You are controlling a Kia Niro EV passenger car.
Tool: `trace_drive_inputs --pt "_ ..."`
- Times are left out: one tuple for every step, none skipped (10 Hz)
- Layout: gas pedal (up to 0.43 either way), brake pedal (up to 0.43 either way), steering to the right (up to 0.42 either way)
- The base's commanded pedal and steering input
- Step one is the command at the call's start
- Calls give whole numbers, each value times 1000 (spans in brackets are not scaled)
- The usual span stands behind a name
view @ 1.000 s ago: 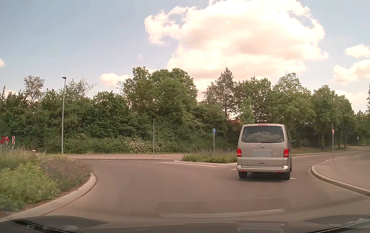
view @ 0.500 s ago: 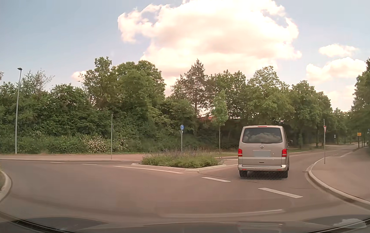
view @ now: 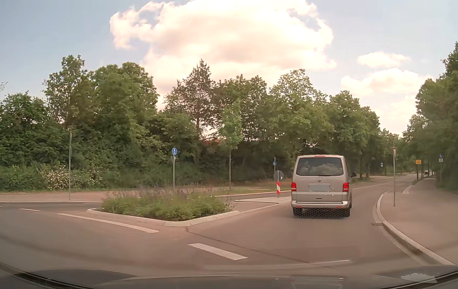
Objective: Follow the waypoints while adhering to traffic rules and regulations
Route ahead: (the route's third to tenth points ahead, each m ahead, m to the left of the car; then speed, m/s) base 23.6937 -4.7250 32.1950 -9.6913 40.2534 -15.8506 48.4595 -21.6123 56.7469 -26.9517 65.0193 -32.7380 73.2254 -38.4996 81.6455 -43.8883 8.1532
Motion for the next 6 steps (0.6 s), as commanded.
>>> trace_drive_inputs --pt "260 12 150" --pt "260 12 151" --pt "260 12 152" --pt "260 12 151" --pt "260 12 151" --pt "260 12 148"
